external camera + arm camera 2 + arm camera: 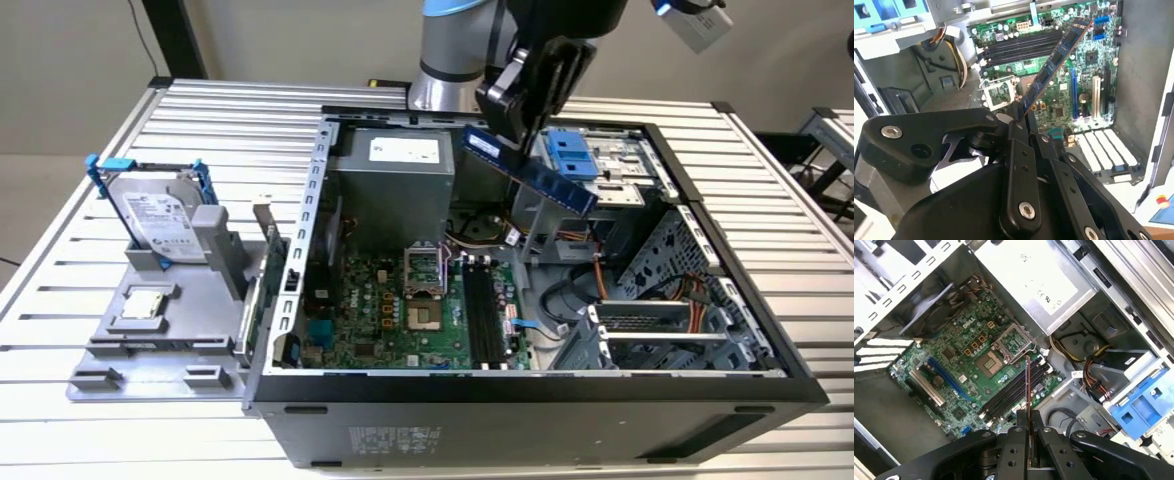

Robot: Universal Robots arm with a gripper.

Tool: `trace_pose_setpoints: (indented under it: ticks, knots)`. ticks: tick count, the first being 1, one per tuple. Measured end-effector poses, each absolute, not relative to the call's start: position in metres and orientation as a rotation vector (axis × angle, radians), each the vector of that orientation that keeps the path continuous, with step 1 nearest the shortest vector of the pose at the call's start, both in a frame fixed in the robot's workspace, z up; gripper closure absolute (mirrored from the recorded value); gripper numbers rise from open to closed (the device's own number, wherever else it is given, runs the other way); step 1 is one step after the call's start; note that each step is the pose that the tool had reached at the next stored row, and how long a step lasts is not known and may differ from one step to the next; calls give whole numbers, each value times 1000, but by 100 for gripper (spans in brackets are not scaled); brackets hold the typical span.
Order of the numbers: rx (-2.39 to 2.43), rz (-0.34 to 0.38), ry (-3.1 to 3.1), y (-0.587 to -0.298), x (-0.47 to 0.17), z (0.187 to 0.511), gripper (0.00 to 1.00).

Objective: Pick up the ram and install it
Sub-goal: 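Insert the ram into the slot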

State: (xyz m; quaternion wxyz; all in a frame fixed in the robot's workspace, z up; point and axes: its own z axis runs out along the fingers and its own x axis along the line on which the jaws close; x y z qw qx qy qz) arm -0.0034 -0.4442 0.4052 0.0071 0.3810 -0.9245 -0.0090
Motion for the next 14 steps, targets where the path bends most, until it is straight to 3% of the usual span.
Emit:
trace_pose_setpoints:
  ticks: [14]
  knots:
    - [846, -31, -3013, -444, -3, 405, 100]
